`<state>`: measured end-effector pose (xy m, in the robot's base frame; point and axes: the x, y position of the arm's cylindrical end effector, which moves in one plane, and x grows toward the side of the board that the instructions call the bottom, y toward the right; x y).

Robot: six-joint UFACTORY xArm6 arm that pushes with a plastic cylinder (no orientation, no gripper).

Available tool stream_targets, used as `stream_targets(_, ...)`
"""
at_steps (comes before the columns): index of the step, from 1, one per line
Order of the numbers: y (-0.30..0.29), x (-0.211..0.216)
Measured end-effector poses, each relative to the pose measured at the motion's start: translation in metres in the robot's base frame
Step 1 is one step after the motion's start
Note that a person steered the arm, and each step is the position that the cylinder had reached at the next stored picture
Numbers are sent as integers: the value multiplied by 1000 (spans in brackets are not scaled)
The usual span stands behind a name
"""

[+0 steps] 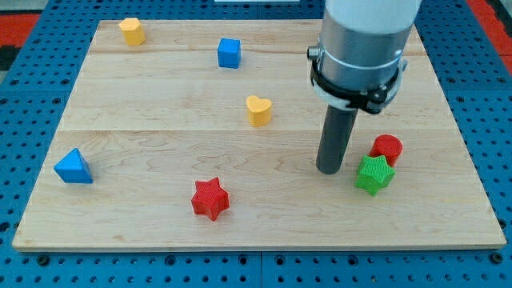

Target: Slide the red star up a bit

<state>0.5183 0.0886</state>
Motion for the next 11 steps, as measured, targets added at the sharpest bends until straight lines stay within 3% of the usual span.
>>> stream_targets(1, 14, 21)
stream_targets(3, 44, 12)
stream_targets(5, -51, 51)
stream_targets(6, -105, 92)
stream_targets(7, -193, 92)
stream_targets(8, -199, 71)
stream_targets(10, -131, 44)
stream_targets(11, -126, 39)
